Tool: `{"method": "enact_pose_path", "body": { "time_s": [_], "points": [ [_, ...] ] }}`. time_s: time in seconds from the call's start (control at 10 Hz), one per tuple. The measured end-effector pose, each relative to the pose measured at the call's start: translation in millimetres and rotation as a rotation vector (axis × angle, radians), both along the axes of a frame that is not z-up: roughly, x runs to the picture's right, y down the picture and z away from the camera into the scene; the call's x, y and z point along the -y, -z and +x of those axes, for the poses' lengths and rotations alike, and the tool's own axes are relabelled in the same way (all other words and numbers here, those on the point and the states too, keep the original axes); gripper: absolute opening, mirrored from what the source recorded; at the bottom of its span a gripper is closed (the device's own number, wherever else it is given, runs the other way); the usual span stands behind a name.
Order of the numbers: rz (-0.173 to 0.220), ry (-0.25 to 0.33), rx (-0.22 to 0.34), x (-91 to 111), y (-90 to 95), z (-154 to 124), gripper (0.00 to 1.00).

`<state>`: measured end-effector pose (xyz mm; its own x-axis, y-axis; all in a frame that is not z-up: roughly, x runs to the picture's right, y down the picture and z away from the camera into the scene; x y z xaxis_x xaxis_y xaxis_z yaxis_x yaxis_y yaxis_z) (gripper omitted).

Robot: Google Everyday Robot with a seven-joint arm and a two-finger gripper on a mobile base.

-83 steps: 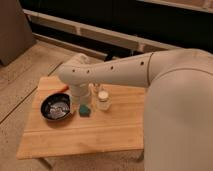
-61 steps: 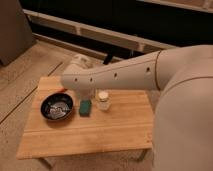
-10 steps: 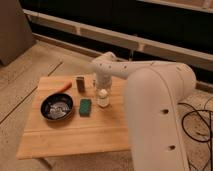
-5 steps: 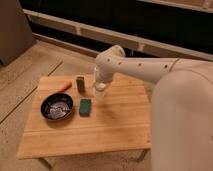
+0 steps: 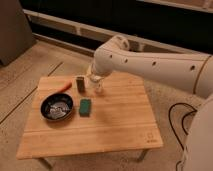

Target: Place the ceramic cup over the eraser

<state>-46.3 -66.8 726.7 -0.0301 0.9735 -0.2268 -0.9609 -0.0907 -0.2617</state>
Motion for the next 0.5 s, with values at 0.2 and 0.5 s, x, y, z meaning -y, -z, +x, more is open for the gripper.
{"method": "enact_pose_path", "body": {
  "time_s": [0.2, 0.5],
  "points": [
    [-0.006, 0.006, -0.001, 6.6, -7.9, -1.7, 0.0],
    [-0.013, 0.05, 0.013, 45.2, -31.9, -29.0, 0.0]
  ]
}}
